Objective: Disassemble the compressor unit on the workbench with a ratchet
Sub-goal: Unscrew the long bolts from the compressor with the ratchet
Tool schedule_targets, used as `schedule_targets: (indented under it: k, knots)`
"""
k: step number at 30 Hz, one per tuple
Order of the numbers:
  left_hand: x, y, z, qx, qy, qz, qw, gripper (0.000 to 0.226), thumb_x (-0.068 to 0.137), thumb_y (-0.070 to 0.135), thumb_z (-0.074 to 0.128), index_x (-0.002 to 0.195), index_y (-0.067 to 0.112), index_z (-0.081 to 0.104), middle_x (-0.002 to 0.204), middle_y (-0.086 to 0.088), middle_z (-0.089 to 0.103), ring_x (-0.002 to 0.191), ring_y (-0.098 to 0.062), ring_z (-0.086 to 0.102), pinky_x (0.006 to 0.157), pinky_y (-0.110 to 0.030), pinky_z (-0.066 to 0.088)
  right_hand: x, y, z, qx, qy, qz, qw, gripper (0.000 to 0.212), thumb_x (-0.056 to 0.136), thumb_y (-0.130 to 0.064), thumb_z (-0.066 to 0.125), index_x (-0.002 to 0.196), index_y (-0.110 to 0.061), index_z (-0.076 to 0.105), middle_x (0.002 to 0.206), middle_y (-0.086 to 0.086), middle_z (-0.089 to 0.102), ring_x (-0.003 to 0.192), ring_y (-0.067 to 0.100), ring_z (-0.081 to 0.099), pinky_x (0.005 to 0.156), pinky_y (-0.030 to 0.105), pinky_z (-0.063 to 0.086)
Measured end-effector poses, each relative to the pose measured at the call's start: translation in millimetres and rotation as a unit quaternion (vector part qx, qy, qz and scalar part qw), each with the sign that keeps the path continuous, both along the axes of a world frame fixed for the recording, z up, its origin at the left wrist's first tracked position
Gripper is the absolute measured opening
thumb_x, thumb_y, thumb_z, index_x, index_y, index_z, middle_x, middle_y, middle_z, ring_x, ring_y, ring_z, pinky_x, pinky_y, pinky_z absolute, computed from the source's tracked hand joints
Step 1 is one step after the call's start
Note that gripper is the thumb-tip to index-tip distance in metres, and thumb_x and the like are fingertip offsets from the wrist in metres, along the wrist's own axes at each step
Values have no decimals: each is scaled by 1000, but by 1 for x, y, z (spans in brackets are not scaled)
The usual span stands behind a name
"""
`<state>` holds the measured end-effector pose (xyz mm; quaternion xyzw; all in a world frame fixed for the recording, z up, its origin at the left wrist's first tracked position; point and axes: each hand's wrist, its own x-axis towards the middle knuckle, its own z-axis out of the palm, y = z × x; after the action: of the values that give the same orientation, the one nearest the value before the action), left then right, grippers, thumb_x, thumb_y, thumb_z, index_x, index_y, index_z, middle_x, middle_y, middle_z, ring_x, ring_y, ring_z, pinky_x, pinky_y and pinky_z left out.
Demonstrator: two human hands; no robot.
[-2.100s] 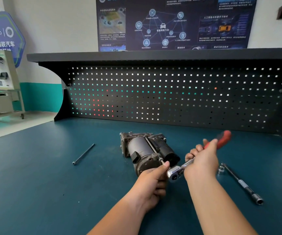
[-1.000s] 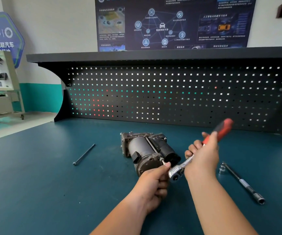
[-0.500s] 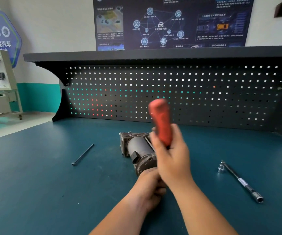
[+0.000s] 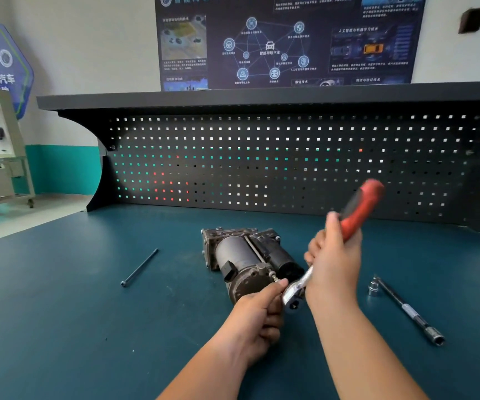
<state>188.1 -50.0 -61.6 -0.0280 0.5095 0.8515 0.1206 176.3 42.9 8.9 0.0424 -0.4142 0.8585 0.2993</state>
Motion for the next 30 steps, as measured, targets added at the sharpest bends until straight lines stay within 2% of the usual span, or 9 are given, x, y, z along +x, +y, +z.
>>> schedule_targets:
  k: [3,5,7,9,12,16,21,26,30]
  knots:
    - [-6,-1,-5,-31,15,12,999,41,85,16,61,45,19,49,45,7,32,36,-4,20,34,-15,12,19,-17,-2,250,117,-23,961,8,84,-36,62,85,-34,54,55,-16,50,48,-1,44,50,15,37]
    - [-6,3,-7,-21,42,19,999,16,76,11,58,63,15,50,50,1,39,42,-8,31,40,-19,21,25,-25,-11,412,201,-41,888,11,81,-43,58,85,-34,53,64,-20,56,54,-2,49,55,13,40]
    - [-5,8,-6,109,88,21,990,13,73,21,59,84,14,55,65,-3,51,58,-14,48,51,-24,39,29,-33,-18,520,245,-45,817,14,85,-41,56,94,-32,56,72,-15,63,62,4,57,61,26,48]
    - [-4,10,-8,191,116,21,974,19,72,27,61,86,16,59,69,-2,55,62,-14,55,55,-26,47,29,-35,-21,541,258,-58,798,20,85,-43,53,101,-31,56,75,-11,66,66,12,61,63,33,49]
    - [-1,7,-8,39,106,10,994,6,61,12,65,61,15,61,54,-3,45,48,-11,40,47,-22,28,26,-31,-18,437,234,-81,865,13,82,-46,52,83,-33,52,61,-21,54,55,-2,49,55,15,40]
    - [-1,2,-4,-19,50,28,998,42,86,9,59,48,20,46,46,7,29,34,-3,19,33,-13,11,11,-13,-5,122,51,-37,990,10,89,-32,58,82,-29,51,47,-14,43,42,0,38,43,16,33]
    - [-2,3,-3,21,45,28,998,47,85,21,63,41,20,46,46,7,33,32,-2,23,31,-12,13,-12,21,-12,-253,-186,73,947,23,95,-30,49,74,-23,42,54,-10,33,27,4,27,34,13,21]
    - [2,3,-1,19,23,22,999,39,81,22,67,48,21,46,47,7,34,33,-3,23,32,-13,13,-14,16,-11,-190,-135,46,971,16,95,-25,50,80,-24,44,45,-12,34,31,3,29,34,16,23]
    - [-1,1,-3,-25,2,10,1000,42,85,21,64,46,21,47,47,7,33,36,-4,20,33,-13,12,10,-6,0,130,54,10,990,9,90,-26,58,85,-30,52,50,-16,44,44,0,39,45,15,34]
